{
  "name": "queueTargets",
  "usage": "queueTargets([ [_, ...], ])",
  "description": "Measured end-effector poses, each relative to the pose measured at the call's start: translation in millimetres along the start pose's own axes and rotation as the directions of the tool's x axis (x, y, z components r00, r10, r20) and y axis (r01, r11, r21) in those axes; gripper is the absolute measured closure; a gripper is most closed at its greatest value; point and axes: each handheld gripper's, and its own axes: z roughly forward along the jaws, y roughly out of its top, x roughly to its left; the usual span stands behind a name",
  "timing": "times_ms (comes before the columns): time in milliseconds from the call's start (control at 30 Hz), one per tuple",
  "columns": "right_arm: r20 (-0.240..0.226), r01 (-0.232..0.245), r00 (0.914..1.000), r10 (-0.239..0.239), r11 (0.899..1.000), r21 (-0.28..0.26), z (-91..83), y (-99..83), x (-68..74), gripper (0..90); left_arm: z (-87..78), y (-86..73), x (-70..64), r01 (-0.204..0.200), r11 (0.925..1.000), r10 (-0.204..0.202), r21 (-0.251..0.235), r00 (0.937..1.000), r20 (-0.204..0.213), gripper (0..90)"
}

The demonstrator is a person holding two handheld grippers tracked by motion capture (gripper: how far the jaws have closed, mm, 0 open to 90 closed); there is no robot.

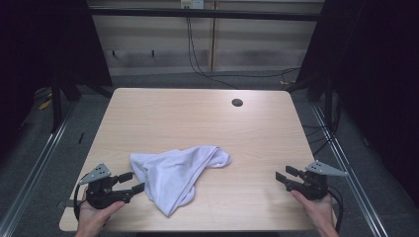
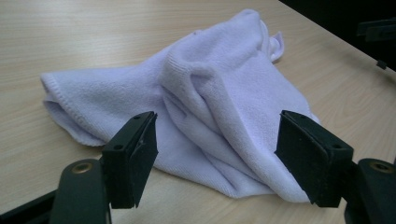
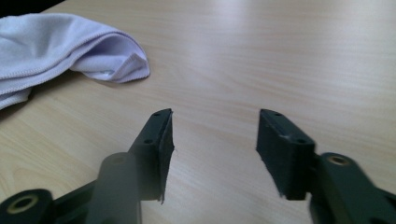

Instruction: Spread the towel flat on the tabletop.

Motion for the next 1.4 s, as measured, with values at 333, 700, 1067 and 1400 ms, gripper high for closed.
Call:
queueTargets([
  [333, -0.123, 0.063, 0.9905, -0.061, 0.998, 0.014, -2.1, 2.2, 8.2, 48.0, 1.6, 10.2, -3.4, -0.009, 0.9999, 0.009, -0.005, 0.9991, 0.042, 40.6],
  [700, -0.155, 0.062, 0.9861, -0.061, 0.998, 0.001, -1.2, 5.6, 17.8, 48.3, 27.6, 58.2, -18.2, -0.09, 0.9955, 0.093, -0.029, 0.9879, 0.124, 52.6],
  [1067, -0.208, 0.089, 0.9752, -0.074, 0.994, 0.062, 7.8, 5.9, 28.7, 39.5, 92.3, 78.8, 5.0, -0.085, 0.9899, 0.068, 0.114, 0.9874, 0.143, 43.7],
  [1400, -0.219, 0.104, 0.9724, -0.081, 0.99, 0.096, 13.9, 3.9, 30.2, 37.7, 104.5, 51.9, 5.8, -0.137, 0.9682, 0.109, 0.209, 0.9839, 0.142, 70.6],
])
